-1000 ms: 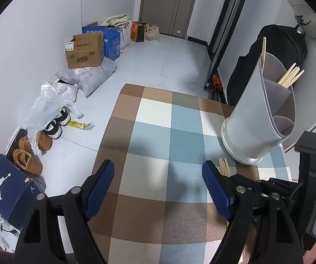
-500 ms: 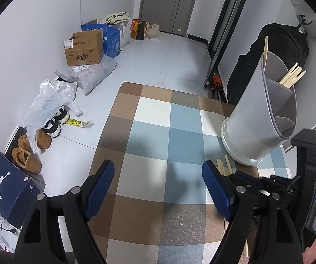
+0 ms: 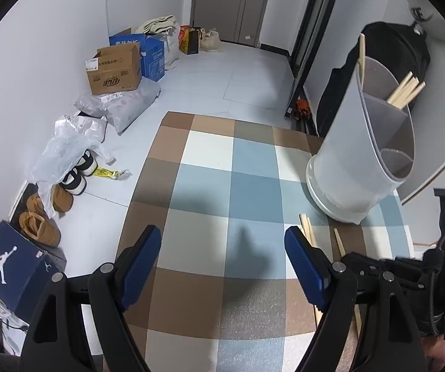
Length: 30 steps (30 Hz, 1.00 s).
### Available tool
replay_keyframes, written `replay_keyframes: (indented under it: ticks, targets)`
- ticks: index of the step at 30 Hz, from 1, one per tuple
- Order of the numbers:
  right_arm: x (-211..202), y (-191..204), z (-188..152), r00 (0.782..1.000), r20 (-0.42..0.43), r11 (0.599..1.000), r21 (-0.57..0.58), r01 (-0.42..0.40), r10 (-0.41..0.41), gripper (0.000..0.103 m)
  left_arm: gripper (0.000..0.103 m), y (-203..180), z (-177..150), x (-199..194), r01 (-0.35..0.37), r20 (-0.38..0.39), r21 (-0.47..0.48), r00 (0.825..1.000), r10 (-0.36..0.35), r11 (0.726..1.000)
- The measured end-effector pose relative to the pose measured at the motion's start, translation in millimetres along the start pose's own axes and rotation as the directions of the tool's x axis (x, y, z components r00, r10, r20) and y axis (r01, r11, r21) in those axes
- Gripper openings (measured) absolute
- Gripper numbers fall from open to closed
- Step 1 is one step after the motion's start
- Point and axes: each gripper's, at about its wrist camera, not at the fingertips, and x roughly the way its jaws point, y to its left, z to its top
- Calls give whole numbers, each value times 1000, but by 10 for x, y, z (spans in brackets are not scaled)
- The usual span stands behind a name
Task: Organize utensils
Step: 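Lift the chopstick off the rug with the right gripper, then close the left gripper on a chopstick on the rug while the right gripper holds its own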
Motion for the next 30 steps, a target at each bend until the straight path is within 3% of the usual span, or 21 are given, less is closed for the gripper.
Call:
replay_keyframes:
  ticks: [3, 8, 12, 17, 22, 27, 30]
  targets:
    - [47, 91, 50, 998, 11, 996, -73, 54, -54, 6, 78, -42, -21, 26, 9, -21, 12, 1000, -9, 1000]
    - [111, 164, 134, 997, 23, 988, -130, 82, -80, 8, 78, -155, -103, 173, 44, -124, 31, 991, -40, 999]
    - [58, 0, 95, 999, 27, 996, -81, 23, -20, 3, 78, -305, -176, 264, 46, -185, 59, 982, -34, 997]
    - [-242, -202, -3, 995, 89, 999, -17, -40, 41, 3, 78, -431, -217, 310, 65, -228, 71, 972, -47, 995]
    - [-637, -363, -34, 975, 196, 994, 20, -106, 100, 3, 78, -524, -268, 404, 58, -276, 69, 960, -37, 996]
    - [-955, -509, -126, 947, 290, 985, 65, -160, 135, 3, 78, -623, -316, 386, 4, -253, 130, 967, 30, 992]
    - [-1093, -555, -170, 933, 329, 981, 74, -180, 146, 3, 78, -592, -327, 364, -7, -250, 115, 968, 36, 993]
